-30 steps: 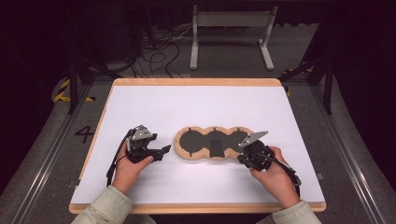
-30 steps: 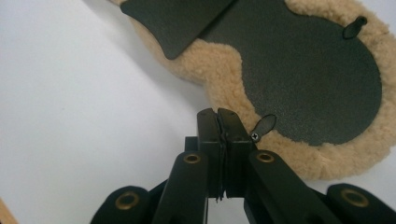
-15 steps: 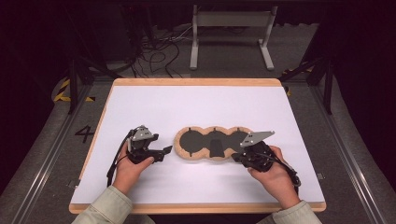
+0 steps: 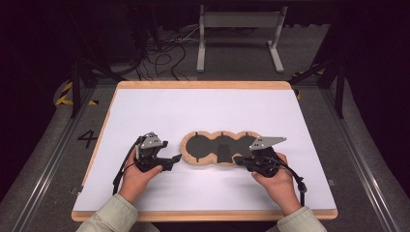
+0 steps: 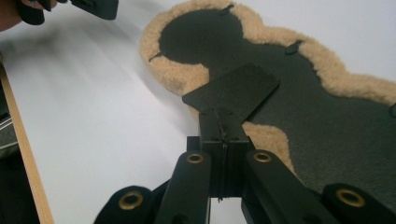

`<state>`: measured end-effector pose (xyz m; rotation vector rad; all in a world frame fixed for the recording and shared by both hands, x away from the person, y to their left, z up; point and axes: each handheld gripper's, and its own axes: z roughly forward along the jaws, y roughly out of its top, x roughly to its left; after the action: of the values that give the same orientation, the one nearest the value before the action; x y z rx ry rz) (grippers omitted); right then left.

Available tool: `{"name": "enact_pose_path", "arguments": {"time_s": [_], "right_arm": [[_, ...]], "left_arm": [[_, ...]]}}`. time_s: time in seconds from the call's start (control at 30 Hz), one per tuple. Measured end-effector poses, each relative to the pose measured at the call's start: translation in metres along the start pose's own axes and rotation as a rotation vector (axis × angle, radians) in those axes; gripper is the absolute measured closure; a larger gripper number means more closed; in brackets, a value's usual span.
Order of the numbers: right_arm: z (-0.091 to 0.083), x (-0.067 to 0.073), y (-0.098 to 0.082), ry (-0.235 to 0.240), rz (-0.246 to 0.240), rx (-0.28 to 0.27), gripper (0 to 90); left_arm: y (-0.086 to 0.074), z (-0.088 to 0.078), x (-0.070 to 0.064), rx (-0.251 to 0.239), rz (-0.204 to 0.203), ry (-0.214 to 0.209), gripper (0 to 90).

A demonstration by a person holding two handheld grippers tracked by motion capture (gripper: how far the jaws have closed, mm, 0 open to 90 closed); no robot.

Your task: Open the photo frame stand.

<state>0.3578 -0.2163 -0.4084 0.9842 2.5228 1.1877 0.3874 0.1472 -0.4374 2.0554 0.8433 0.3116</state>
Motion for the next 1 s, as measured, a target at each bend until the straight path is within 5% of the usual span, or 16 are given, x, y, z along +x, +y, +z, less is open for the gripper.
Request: {"name": "enact_pose_path", "arguments": {"time_s": [0.53,1.0], "right_arm": [[0.029,-0.003,-0.014,-0.034,0.023,0.139,90.0],[0.023,-0.003,-0.008,-0.041,0.038,0.036,90.0]], "left_arm": [[-0.001,0.003,-0.002,0.014,-0.002,-0.011,24.3],[-0.002,0.006,-0.002,0.029,-0.002,-0.009,24.2]]}}
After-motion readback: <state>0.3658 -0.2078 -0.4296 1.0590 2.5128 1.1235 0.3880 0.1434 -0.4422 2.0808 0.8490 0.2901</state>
